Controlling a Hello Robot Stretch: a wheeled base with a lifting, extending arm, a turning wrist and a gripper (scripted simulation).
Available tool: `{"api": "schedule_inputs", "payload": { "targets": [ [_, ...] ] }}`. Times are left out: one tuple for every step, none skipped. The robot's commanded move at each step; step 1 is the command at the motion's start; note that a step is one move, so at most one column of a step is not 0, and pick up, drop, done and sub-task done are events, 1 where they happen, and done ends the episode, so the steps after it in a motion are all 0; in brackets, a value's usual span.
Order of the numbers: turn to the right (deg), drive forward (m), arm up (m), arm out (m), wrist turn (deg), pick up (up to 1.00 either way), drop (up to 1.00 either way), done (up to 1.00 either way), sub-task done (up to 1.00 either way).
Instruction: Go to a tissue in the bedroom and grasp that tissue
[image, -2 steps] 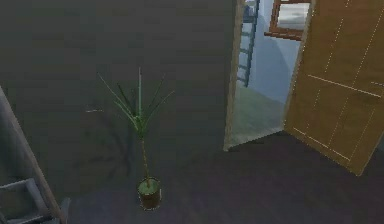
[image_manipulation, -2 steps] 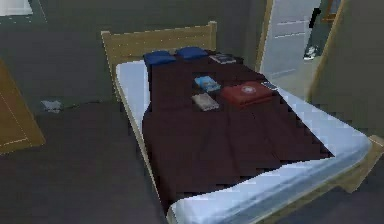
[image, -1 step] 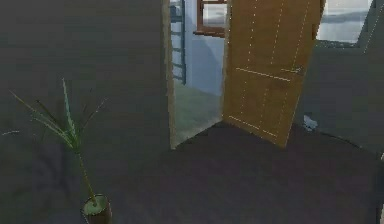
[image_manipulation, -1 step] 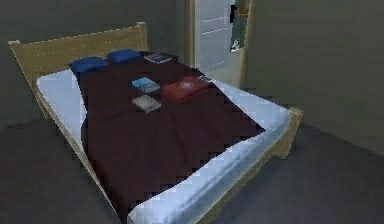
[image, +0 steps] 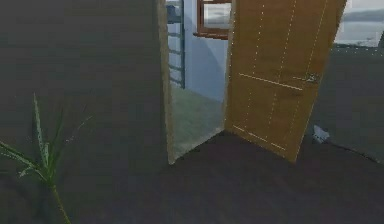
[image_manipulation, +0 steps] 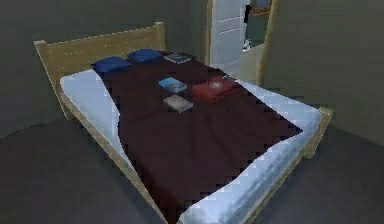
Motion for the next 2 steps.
{"api": "schedule_inputs", "payload": {
  "targets": [
    [3.0, 0.0, 0.0, 0.0, 0.0, 0.0, 0.0, 0.0, 0.0],
    [0.0, 1.0, 0.0, 0.0, 0.0, 0.0, 0.0, 0.0, 0.0]
  ]
}}
